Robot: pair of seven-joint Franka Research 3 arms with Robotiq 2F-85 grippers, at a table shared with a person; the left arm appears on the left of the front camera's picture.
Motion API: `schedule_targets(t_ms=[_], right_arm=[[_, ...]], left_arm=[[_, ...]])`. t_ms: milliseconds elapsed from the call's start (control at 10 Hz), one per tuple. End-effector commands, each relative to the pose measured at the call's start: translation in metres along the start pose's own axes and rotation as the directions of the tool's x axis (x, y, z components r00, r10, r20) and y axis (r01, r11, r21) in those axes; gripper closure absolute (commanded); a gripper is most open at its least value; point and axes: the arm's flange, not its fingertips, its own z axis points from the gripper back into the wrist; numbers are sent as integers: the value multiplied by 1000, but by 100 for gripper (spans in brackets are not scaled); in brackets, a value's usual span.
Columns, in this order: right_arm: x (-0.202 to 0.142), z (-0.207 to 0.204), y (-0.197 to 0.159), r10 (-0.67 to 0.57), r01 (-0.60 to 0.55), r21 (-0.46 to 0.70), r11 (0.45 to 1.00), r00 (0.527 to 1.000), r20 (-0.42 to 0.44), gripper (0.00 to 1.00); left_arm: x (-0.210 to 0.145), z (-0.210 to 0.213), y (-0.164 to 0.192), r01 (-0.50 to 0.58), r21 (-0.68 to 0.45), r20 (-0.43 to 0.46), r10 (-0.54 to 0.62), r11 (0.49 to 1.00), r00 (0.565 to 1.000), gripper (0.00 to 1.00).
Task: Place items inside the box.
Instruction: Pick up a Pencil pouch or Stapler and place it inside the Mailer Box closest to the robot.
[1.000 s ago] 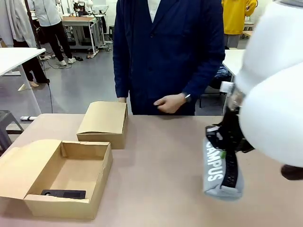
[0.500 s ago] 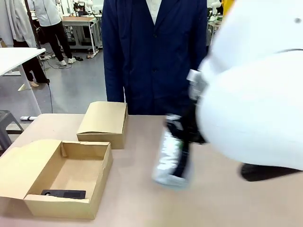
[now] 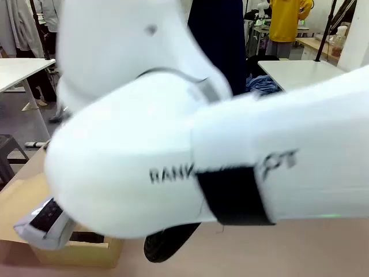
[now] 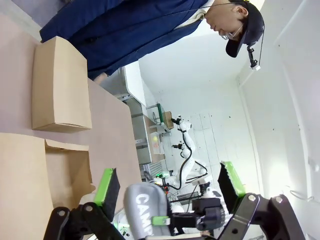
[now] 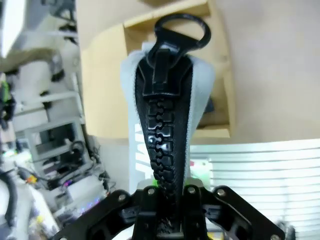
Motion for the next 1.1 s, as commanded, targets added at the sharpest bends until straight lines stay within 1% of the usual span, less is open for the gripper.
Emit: schedule_targets(t_ms=[0,100,200,300,400,500,600,700,900,1000], right_arm=[[11,19,-8,-1,1,10,1000,1000,-3,93],[11,19,-8,-1,1,10,1000,1000,-3,93],[0,-6,-1,-1,1,-5,1000,1000,-13,93],[0,1,-8,101,-101,29,994,995,-3,93],[2,-15,6,171,-171,26,985,985,12,93],[10,-36,22,220,-219,14,976,976,-4,93],[19,-54,35,246,-246,-14,969,969,32,93],[24,-71,40,261,-261,-14,965,965,36,93],[34,-102,43,287,-287,-20,958,958,11,93],[35,-115,47,282,-282,-43,959,959,-10,93]], left_arm=[[-2,0,-2,12,-13,1,-12,1000,1000,0],[-2,0,-2,12,-13,1,-12,1000,1000,0],[-2,0,-2,12,-13,1,-12,1000,1000,0],[-2,0,-2,12,-13,1,-12,1000,1000,0],[-2,0,-2,12,-13,1,-12,1000,1000,0],[-2,0,-2,12,-13,1,-12,1000,1000,0],[-2,0,-2,12,-13,1,-12,1000,1000,0],[-2,0,-2,12,-13,1,-12,1000,1000,0],[-2,0,-2,12,-13,1,-12,1000,1000,0],[-2,0,-2,12,-13,1,-12,1000,1000,0]])
